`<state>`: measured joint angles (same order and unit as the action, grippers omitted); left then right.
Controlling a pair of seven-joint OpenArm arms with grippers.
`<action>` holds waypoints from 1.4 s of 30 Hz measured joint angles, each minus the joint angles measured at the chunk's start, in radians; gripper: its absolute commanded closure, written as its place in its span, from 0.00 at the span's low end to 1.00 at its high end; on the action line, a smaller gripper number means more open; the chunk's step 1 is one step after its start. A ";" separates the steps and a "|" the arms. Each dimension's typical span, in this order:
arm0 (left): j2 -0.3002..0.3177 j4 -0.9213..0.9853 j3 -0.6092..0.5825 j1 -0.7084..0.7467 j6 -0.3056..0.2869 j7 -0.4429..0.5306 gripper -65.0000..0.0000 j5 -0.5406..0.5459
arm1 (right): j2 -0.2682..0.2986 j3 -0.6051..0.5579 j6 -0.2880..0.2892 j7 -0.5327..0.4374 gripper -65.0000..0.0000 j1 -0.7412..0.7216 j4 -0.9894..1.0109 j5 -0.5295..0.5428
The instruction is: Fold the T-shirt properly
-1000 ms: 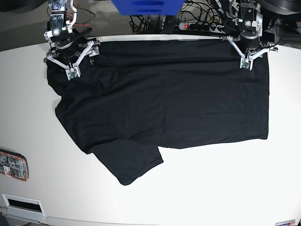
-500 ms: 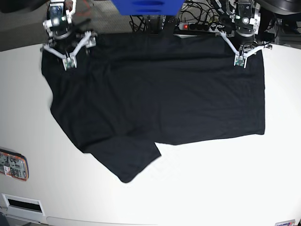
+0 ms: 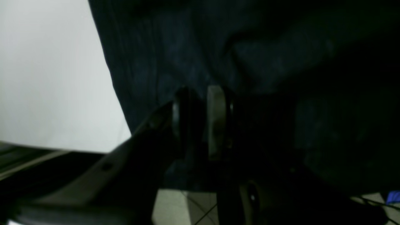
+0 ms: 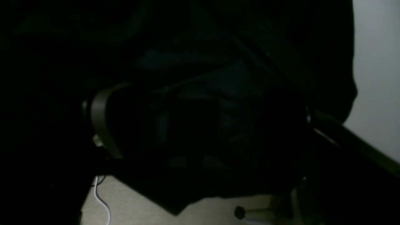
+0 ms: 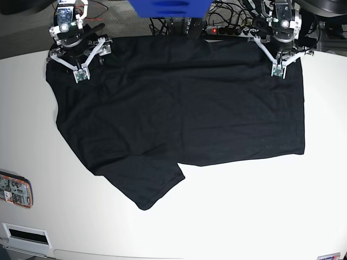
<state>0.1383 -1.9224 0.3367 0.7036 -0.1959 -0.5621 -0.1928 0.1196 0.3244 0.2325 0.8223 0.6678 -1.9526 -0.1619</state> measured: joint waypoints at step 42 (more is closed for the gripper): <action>-0.006 -0.092 0.032 -0.221 -0.007 -0.007 0.83 -0.127 | -0.004 -0.005 0.007 0.037 0.08 -0.088 -0.006 -0.023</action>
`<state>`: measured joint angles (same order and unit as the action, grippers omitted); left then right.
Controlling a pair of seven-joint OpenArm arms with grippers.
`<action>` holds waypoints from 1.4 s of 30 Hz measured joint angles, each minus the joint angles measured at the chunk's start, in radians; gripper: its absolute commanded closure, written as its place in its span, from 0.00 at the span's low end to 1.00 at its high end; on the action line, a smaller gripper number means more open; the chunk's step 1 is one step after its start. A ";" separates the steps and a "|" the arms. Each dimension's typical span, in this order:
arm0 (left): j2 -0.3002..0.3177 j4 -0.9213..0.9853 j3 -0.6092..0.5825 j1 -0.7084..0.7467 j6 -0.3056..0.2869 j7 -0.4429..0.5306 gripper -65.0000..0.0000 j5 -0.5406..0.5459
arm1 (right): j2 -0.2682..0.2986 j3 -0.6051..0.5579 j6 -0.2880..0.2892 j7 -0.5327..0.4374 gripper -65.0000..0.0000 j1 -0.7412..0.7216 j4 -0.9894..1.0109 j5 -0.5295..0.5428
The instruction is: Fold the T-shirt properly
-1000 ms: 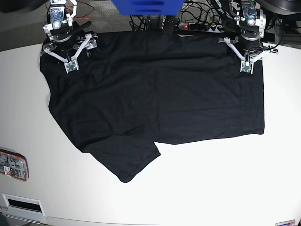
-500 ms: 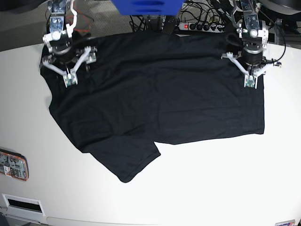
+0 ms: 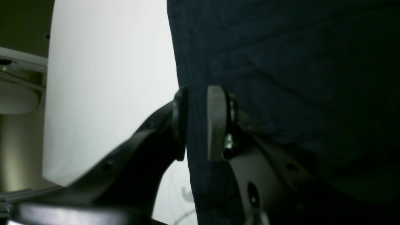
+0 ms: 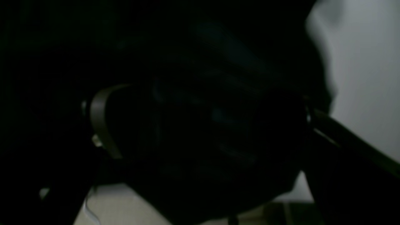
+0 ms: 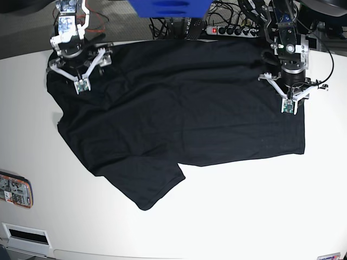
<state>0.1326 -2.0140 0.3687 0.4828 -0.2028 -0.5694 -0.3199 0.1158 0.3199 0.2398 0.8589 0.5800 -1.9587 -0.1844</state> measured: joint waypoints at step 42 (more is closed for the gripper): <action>-0.027 0.002 -0.034 -0.018 -0.004 0.002 0.83 -0.007 | -0.012 0.109 -0.005 -0.779 0.08 0.035 -0.009 0.212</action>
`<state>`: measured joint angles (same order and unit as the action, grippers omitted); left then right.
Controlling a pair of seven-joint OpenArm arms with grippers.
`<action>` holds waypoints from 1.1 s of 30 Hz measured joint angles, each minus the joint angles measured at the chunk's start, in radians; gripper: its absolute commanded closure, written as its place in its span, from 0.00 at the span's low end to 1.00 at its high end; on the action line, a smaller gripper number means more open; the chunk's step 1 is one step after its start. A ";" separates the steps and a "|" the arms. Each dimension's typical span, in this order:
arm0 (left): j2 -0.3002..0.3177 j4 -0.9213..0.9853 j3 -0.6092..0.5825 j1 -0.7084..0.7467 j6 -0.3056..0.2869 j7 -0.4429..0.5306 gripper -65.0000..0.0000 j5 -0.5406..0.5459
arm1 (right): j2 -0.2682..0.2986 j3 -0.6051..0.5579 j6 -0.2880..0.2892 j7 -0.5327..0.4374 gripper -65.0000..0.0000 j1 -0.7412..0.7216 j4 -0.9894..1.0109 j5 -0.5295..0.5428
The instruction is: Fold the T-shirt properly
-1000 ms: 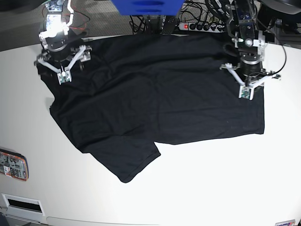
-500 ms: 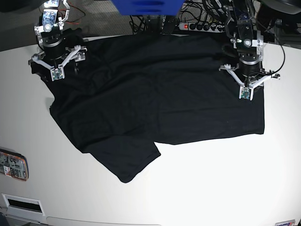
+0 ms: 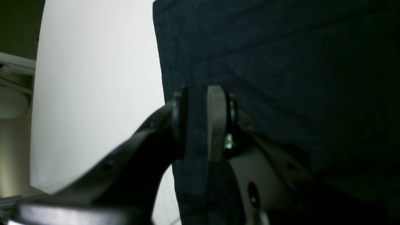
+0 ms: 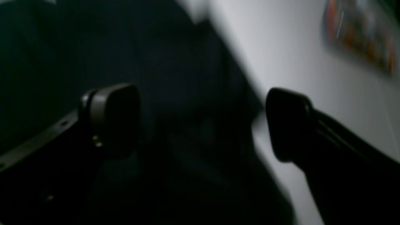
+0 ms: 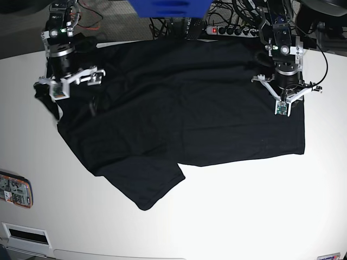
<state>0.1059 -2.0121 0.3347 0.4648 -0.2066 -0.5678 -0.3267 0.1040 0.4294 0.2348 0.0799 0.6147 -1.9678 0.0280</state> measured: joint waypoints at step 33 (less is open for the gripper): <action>0.332 0.588 -0.009 -0.636 -0.029 0.008 0.82 0.156 | 0.032 -0.409 0.006 0.789 0.08 -0.673 0.007 0.033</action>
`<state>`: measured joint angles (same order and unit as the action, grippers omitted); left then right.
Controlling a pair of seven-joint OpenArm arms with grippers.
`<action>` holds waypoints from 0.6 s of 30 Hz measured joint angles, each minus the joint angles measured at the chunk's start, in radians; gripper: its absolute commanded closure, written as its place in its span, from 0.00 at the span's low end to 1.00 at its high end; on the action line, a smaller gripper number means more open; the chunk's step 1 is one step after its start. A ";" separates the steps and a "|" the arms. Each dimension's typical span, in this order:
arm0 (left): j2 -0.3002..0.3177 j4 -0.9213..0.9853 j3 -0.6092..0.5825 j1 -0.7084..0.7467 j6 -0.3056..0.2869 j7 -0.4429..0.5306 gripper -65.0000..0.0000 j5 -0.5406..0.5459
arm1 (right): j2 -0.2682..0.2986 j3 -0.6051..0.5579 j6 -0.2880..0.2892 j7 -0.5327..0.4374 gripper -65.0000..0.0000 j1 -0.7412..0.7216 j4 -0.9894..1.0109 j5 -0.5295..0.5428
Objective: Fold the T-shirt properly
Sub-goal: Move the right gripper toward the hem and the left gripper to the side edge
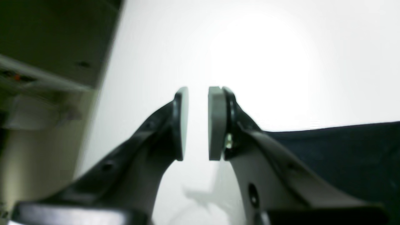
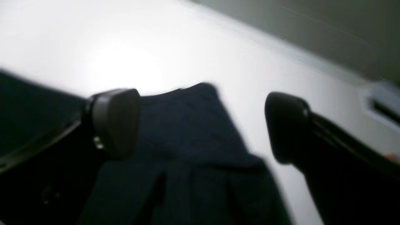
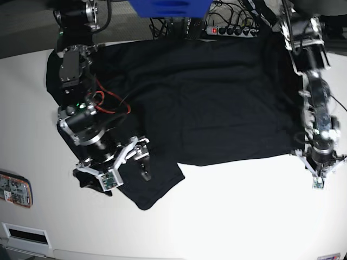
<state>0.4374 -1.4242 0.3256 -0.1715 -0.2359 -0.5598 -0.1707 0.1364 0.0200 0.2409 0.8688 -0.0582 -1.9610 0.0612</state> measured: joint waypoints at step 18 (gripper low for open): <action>0.169 0.594 -0.015 -0.136 -0.239 -0.001 0.56 0.404 | -0.020 0.003 -0.005 0.005 0.08 0.009 0.000 -0.012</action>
<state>0.6060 -0.8299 0.3107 -0.3077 -0.4747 -0.5606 0.2337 0.1162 0.0231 0.2356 0.8742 -0.0490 -1.9606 0.0490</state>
